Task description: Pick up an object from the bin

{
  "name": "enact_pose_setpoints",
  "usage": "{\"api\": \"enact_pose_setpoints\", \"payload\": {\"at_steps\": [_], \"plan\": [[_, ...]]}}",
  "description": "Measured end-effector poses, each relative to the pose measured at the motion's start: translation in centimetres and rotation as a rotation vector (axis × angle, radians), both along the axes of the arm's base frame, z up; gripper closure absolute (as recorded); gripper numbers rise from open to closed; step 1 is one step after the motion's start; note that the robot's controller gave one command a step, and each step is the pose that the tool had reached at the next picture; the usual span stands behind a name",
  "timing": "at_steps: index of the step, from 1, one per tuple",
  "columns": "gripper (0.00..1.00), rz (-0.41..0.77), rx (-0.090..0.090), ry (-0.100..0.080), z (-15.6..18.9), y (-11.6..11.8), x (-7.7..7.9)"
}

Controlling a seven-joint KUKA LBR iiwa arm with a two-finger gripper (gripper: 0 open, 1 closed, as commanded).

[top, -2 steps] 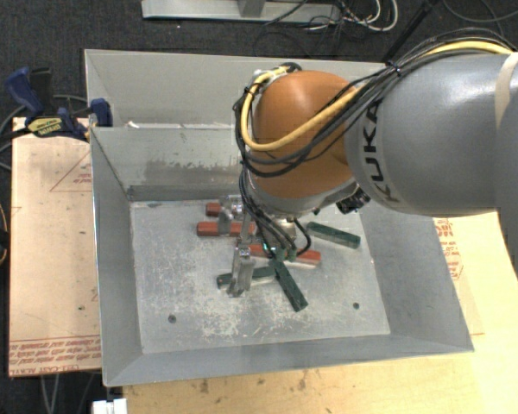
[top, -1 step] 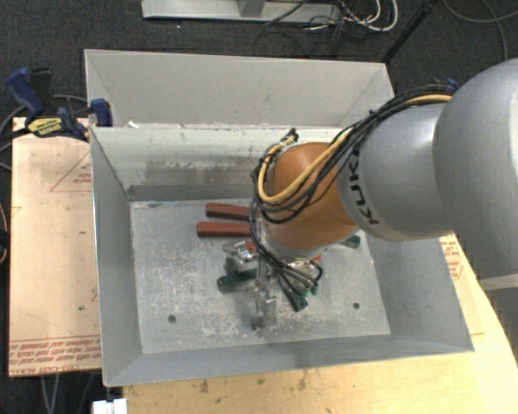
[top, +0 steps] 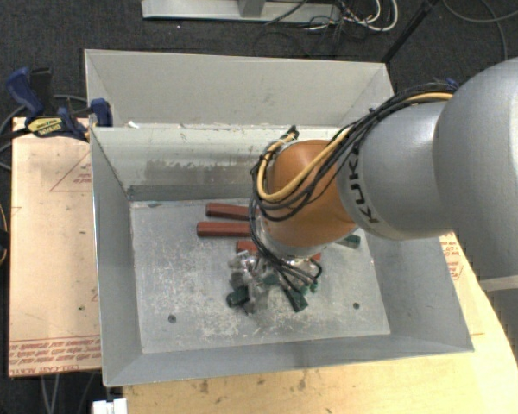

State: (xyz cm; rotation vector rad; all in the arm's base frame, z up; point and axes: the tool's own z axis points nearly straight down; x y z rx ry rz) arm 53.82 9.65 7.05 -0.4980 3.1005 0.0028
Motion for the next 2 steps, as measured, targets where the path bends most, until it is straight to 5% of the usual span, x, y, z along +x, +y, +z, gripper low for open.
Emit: {"api": "enact_pose_setpoints", "payload": {"at_steps": [1, 2], "plan": [[1.0, 0.068, 0.001, -0.008, 11.9, 1.2, -1.6], [1.0, 0.076, 0.001, -0.011, 20.1, 1.3, -1.6]]}}
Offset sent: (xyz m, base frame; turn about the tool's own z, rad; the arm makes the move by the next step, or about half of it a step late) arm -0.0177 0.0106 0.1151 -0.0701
